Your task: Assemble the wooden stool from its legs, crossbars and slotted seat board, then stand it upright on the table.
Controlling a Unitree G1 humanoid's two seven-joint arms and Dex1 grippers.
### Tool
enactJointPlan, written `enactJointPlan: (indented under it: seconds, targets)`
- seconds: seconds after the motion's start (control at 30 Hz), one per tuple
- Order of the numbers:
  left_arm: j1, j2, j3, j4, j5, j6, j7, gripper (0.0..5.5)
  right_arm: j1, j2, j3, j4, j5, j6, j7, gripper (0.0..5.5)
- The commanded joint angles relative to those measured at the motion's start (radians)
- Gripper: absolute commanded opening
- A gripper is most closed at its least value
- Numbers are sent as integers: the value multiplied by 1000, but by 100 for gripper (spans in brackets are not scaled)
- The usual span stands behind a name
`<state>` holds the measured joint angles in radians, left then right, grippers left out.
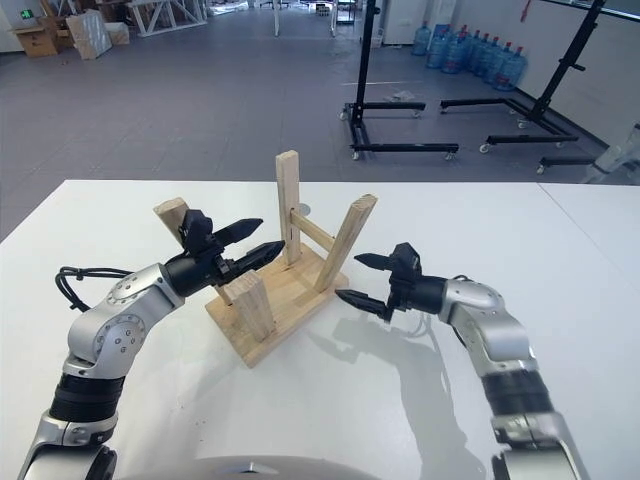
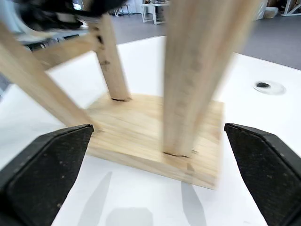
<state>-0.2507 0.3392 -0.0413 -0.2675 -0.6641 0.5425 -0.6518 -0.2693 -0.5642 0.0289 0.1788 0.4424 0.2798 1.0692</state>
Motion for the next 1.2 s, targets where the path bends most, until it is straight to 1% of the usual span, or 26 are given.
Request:
enactJointPlan:
  seconds: [0.03, 0.13, 0.23, 0.3, 0.47, 0.57, 0.77, 0.83, 0.97, 1.07, 1.2]
  targets:
    - [-28, -3, -3, 10, 11, -7, -18, 447, -144, 56, 30, 230, -88, -125, 10, 515]
    - [-42, 7, -11, 19, 25, 0, -36, 447, -213, 83, 43, 378, -139, -223, 40, 515]
    - [-48, 19, -17, 22, 37, 9, -51, 447, -221, 96, 46, 430, -152, -273, 82, 515]
    - [-44, 18, -9, 15, 34, 8, -54, 447, -214, 110, 49, 438, -148, -298, 117, 515]
    - [-56, 19, -4, 34, 47, -2, -63, 447, -166, 134, 38, 376, -98, -282, 201, 515]
    - [-55, 17, 3, 39, 52, -6, -62, 447, -137, 139, 28, 315, -67, -261, 226, 461]
    - [-52, 22, 29, 58, 52, -16, -64, 447, -72, 114, 13, 194, -24, -197, 256, 350]
    - [-46, 30, 46, 60, 50, -23, -68, 447, -47, 101, 31, 161, -43, -194, 264, 333]
    - [-37, 62, 105, 44, 29, -42, -100, 447, -16, 82, 73, 131, -81, -214, 285, 266]
    - [-40, 81, 172, 50, 1, -63, -123, 447, -8, 75, 92, 104, -89, -214, 298, 224]
    - [-46, 94, 235, 73, -23, -80, -130, 447, -13, 83, 102, 121, -104, -241, 290, 166]
